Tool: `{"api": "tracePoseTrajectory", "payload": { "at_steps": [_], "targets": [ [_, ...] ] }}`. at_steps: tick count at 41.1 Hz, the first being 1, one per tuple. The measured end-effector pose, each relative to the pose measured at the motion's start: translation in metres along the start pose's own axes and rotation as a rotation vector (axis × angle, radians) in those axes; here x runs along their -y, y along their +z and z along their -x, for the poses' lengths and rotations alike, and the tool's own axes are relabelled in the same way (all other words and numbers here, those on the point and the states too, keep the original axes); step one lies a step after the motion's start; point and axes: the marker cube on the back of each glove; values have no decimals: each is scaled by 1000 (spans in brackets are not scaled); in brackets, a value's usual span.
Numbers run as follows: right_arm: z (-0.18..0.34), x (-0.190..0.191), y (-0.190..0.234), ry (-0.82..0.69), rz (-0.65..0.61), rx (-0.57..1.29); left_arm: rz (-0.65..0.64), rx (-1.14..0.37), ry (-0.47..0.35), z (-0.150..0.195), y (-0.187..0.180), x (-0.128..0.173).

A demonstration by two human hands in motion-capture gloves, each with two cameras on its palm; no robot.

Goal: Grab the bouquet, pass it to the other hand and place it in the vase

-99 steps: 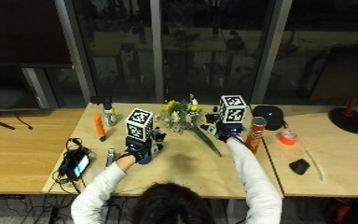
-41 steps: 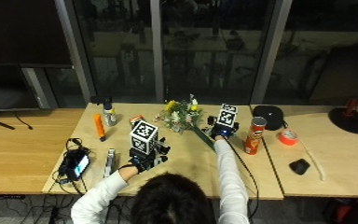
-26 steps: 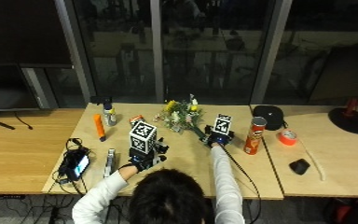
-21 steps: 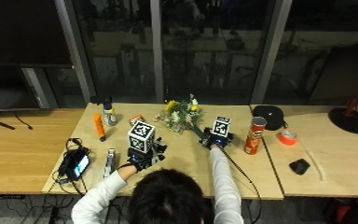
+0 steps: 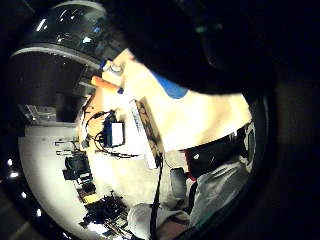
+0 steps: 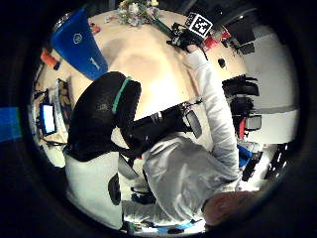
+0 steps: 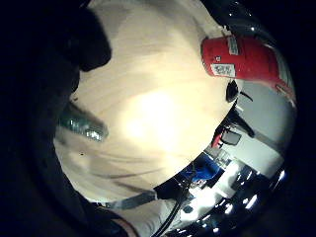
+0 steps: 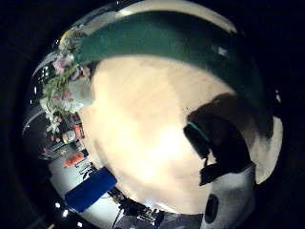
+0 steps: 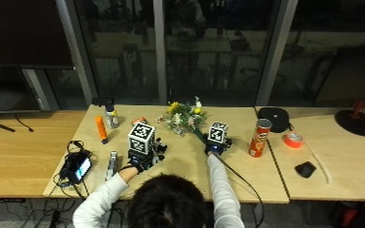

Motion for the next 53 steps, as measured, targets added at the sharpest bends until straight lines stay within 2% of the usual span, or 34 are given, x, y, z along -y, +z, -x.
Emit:
{"api": "tracePoseTrajectory", "payload": {
  "at_steps": [5, 10, 13, 19, 22, 26, 31, 35, 39, 42, 45, 48, 51, 53],
  "targets": [
    [17, -8, 3, 0, 42, -76, 10, 0, 4, -2, -1, -1],
    [23, -7, 6, 1, -117, -111, 41, -8, 1, -1, -4, -3],
    [21, -8, 7, -9, -169, -90, 51, -11, -7, 0, -7, -2],
    [8, 0, 4, 50, -324, 57, 51, -36, -15, -3, -19, 1],
    [-4, 1, 3, 51, -382, 192, 60, -63, -20, -4, -25, 6],
    [-14, -1, -11, -16, -466, 457, 74, -99, -23, -6, -35, 13],
    [-23, -22, -45, -120, -497, 696, 65, -166, -32, -9, -52, 27],
    [-28, -56, -82, -203, -470, 870, 33, -276, -34, -15, -69, 46],
    [-32, -83, -116, -254, -500, 1005, -25, -420, -32, -22, -86, 67],
    [-33, -86, -135, -296, -526, 1113, -75, -564, -26, -27, -98, 87],
    [-31, -77, -151, -419, -588, 1236, -116, -689, -23, -32, -107, 104],
    [-32, -86, -166, -505, -637, 1320, -145, -804, -14, -39, -117, 118],
    [-33, -100, -176, -564, -659, 1389, -143, -987, 16, -51, -124, 134],
    [-34, -107, -179, -590, -664, 1429, -105, -1175, 53, -61, -127, 145]
  ]
}}
